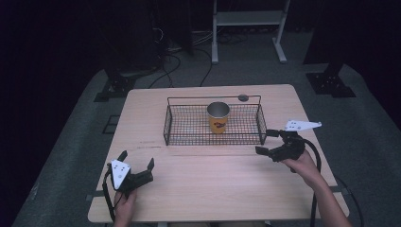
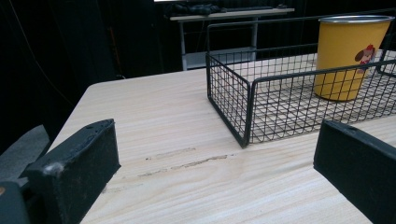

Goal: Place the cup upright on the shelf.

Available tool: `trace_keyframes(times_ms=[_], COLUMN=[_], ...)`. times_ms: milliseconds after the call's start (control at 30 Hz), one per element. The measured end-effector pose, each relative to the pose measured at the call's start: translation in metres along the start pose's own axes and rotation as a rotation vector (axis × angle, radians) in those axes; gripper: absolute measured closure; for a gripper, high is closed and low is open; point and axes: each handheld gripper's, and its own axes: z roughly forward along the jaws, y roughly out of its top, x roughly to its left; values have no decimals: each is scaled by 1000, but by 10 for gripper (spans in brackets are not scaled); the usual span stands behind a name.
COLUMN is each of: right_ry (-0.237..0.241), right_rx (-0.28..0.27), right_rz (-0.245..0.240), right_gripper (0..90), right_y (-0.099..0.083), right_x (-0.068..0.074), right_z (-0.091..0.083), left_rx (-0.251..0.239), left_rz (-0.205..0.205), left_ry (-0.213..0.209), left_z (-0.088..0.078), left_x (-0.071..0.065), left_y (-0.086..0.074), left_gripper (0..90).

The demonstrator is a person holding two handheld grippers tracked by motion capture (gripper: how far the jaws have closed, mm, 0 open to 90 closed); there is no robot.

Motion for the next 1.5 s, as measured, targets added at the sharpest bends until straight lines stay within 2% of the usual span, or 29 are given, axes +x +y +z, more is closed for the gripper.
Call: trace_keyframes(times_ms=[167, 433, 1100, 1300, 1500], right_ry=[-6, -5, -40, -53, -77], right_rx=[4, 7, 2, -32, -88], right_rz=[-6, 12, 12, 41, 61], right_gripper=[1, 1, 1, 1, 1], right_y=[-6, -21, -49, -62, -75], right_x=[2, 6, 21, 26, 34], right_z=[-2, -5, -12, -17, -21], left_rx=[0, -2, -1, 0, 1], left_rz=[2, 2, 2, 1, -2], left_ry=[1, 1, 3, 2, 0], left_z=[0, 0, 0, 0, 1], left_x=[0, 0, 0, 0, 0], left_y=[0, 0, 0, 0, 0], left_gripper=[0, 0, 0, 0, 0])
